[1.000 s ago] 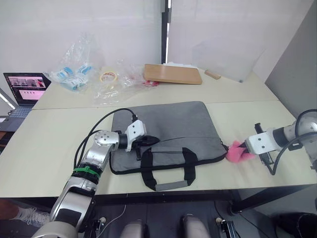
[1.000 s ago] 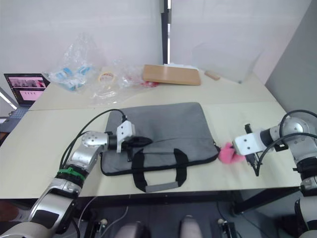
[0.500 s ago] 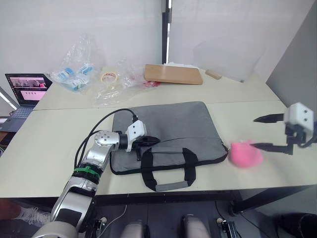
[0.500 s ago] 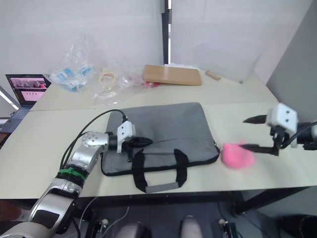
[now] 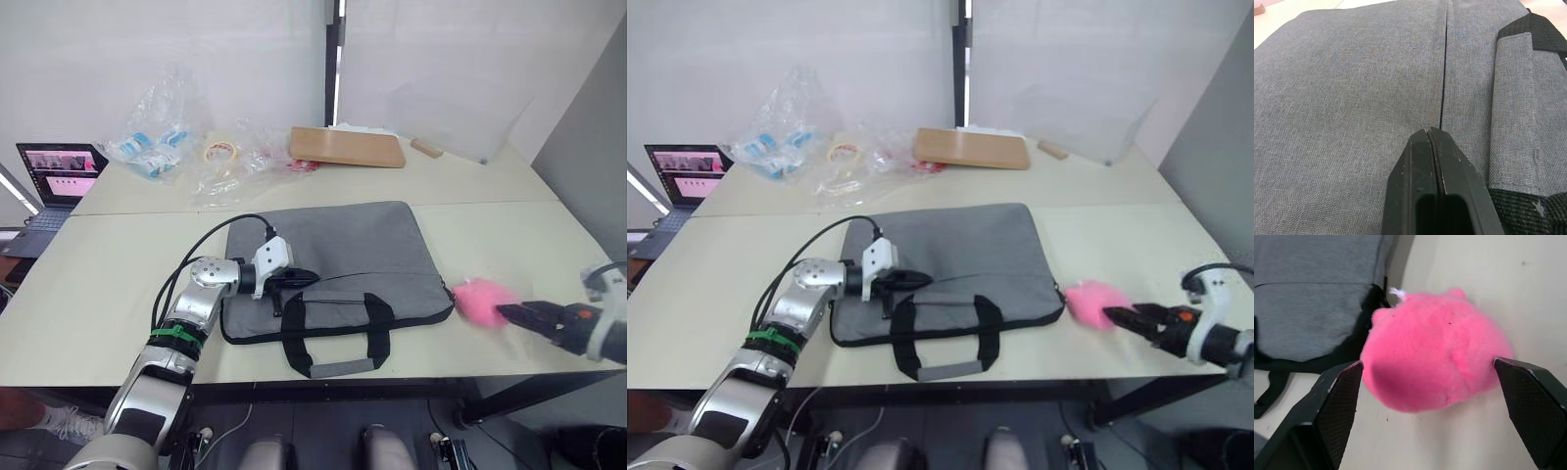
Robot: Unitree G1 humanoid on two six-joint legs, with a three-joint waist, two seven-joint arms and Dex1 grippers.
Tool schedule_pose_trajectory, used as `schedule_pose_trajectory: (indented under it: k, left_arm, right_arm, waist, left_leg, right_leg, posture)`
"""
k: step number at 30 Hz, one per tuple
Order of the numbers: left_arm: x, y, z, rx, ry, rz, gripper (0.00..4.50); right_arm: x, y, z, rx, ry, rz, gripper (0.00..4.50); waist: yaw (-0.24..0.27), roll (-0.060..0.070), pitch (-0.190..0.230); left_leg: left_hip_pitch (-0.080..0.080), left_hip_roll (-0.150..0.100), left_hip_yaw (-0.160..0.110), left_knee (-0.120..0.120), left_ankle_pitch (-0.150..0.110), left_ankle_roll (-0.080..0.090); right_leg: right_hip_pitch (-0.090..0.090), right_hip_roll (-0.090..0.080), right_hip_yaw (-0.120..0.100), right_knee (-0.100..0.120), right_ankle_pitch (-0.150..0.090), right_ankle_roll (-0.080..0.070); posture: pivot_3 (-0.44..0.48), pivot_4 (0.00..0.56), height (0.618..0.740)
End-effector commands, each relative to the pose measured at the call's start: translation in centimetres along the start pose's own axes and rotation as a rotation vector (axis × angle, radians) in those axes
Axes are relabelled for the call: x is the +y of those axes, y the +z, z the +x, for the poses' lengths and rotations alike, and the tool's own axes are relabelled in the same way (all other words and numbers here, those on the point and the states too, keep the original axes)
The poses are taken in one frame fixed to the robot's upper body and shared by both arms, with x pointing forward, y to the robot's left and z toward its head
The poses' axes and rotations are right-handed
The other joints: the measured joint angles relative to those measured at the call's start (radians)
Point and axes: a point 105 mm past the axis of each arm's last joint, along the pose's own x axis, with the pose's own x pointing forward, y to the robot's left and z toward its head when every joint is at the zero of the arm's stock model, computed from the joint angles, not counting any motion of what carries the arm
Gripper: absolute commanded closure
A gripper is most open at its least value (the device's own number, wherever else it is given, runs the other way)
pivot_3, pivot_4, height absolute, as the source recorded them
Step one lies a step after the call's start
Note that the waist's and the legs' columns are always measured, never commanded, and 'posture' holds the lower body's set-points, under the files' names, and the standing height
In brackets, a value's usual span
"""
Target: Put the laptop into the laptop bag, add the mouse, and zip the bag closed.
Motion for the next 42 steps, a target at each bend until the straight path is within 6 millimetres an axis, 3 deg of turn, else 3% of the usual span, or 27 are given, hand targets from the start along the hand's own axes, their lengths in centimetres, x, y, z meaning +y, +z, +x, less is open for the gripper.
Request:
schedule_pose_trajectory:
  k: [1,4,5,13,17,26,29,33,37,42]
  left_arm:
    - [-2.9,-5.2,0.0,0.169,-0.085,-0.131,4.5]
    - [-3.0,-5.3,-0.2,0.174,-0.085,-0.13,4.5]
    - [-3.0,-5.4,-0.3,0.178,-0.086,-0.128,4.5]
    - [-3.0,-5.6,-0.3,0.201,-0.081,-0.121,4.5]
    - [-2.8,-5.5,-0.2,0.201,-0.078,-0.12,4.5]
    - [-2.7,-5.3,-0.2,0.204,-0.08,-0.116,4.5]
    - [-2.7,-5.2,-0.1,0.2,-0.081,-0.113,4.5]
    - [-2.7,-5.3,-0.1,0.199,-0.079,-0.113,4.5]
    - [-2.9,-5.4,-0.1,0.198,-0.08,-0.116,4.5]
    - [-3.1,-5.4,-0.2,0.196,-0.082,-0.119,4.5]
  right_arm:
    - [1.4,0.9,0.4,-0.036,0.039,-0.01,0.03]
    - [2.4,1.4,0.9,-0.066,0.082,0.012,0.03]
    - [2.6,1.8,1.0,-0.082,0.098,0.021,0.54]
    - [1.5,4.3,1.4,-0.179,0.082,0.098,3.3]
    - [1.3,5.7,1.5,-0.217,0.083,0.119,4.49]
    - [0.5,7.6,1.8,-0.269,0.047,0.095,4.49]
    - [0.1,6.3,2.1,-0.177,-0.004,0.02,4.49]
    - [-0.2,5.3,1.6,-0.144,0.0,0.042,4.49]
    - [-0.1,3.1,0.6,-0.068,0.011,0.01,3.3]
    - [-0.8,3.5,-0.4,-0.101,-0.016,0.017,1.58]
  waist:
    - [-0.001,0.0,0.0]
    - [-0.002,-0.001,-0.001]
    - [-0.003,-0.001,-0.001]
    - [-0.006,-0.001,-0.001]
    - [-0.007,-0.001,-0.001]
    - [-0.008,-0.001,-0.001]
    - [-0.007,-0.001,-0.001]
    - [-0.007,-0.001,-0.001]
    - [-0.005,-0.001,-0.001]
    - [-0.009,-0.001,-0.001]
  left_leg:
    - [0.0,0.0,0.0,0.0,0.0,0.0]
    - [0.0,0.0,0.0,0.0,0.0,0.0]
    - [0.0,0.0,0.0,0.0,0.0,0.0]
    - [0.0,0.0,0.0,0.0,0.0,0.0]
    - [-0.001,0.0,0.0,0.0,0.0,0.0]
    - [-0.001,0.001,0.0,0.0,0.0,0.0]
    - [-0.001,0.001,0.0,0.0,0.0,0.0]
    - [-0.002,0.001,-0.001,0.0,0.0,0.0]
    - [-0.003,0.001,-0.001,0.0,0.0,0.0]
    - [-0.002,0.001,0.0,0.0,0.0,0.0]
  right_leg:
    - [0.0,0.0,0.0,0.0,0.0,0.0]
    - [0.0,0.001,0.0,0.0,0.0,0.0]
    - [0.0,0.001,0.0,0.0,0.0,0.0]
    - [0.0,0.002,0.0,0.0,0.0,0.0]
    - [0.0,0.002,0.0,0.0,0.0,0.0]
    - [0.0,0.002,0.0,0.0,0.0,0.0]
    - [-0.001,0.002,0.0,0.0,0.0,0.0]
    - [-0.001,0.002,-0.001,-0.001,0.0,0.0]
    - [-0.001,0.002,-0.001,-0.001,0.0,0.0]
    - [-0.001,0.001,0.0,-0.001,0.0,0.001]
  posture:
    - [0.0,0.15,0.74]
    - [0.0,0.15,0.74]
    - [0.0,0.15,0.74]
    - [0.0,0.15,0.74]
    - [0.0,0.15,0.74]
    - [0.0,0.15,0.74]
    - [0.0,0.15,0.74]
    - [0.0,0.15,0.74]
    - [0.0,0.15,0.74]
    - [0.0,0.15,0.74]
